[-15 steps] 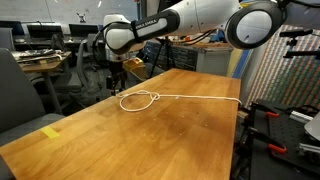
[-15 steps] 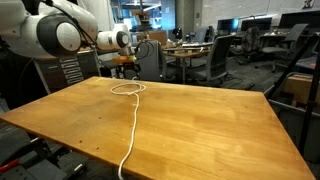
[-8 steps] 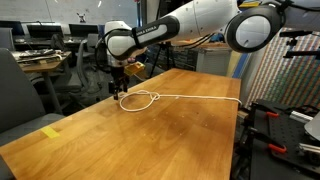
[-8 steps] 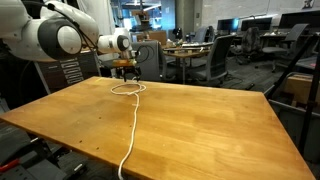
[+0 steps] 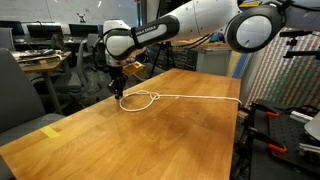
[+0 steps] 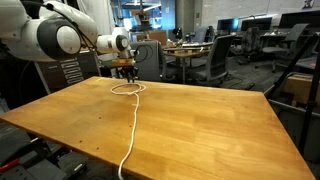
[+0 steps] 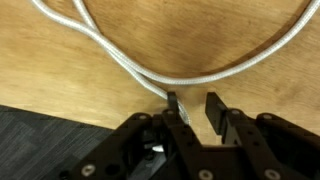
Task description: Tie a knot
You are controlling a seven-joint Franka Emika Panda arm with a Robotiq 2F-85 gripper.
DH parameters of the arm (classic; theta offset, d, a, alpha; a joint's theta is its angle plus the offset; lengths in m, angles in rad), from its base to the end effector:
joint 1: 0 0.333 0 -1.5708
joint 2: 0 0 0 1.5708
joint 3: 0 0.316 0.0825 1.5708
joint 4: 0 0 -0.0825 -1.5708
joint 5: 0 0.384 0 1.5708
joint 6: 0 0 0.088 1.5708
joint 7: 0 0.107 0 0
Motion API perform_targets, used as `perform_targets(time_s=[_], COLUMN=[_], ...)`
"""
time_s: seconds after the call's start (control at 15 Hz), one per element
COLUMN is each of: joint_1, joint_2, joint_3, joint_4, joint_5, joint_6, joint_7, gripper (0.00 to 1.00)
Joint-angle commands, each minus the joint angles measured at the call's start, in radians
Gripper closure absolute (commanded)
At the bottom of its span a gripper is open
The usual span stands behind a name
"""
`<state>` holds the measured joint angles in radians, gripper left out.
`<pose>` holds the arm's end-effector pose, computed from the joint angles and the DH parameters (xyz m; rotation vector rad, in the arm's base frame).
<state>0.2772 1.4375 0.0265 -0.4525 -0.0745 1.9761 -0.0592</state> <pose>0.7798 0.2249 0.1522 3.0532 0.5638 0.1409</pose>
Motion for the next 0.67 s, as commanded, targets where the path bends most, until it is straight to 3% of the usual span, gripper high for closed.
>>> perform_targets(time_s=[0.0,0.2,0.27,0.33,0.47,0.6], joint_1=[0.016,0.025,0.029,0.031,0.035,0.039], joint_2=[-0.005,-0.002,-0.004,-0.002,0.004,0.009], joint_3=[-0.019,-0.045,-0.057,-0.066,-0.077,-0.082], joint_4=[0.006,0.004,0.001,0.002,0.012,0.02], joint_5=[-0.015,-0.039,-0.053,-0.062,-0.074,-0.084], joint_6=[0.038,0.057,0.051,0.046,0.02,0.018], joint_7=[0.011,0.014,0.014,0.017,0.014,0.012], gripper=[0.9,0.96,0.9,0.72,0.64,0.48])
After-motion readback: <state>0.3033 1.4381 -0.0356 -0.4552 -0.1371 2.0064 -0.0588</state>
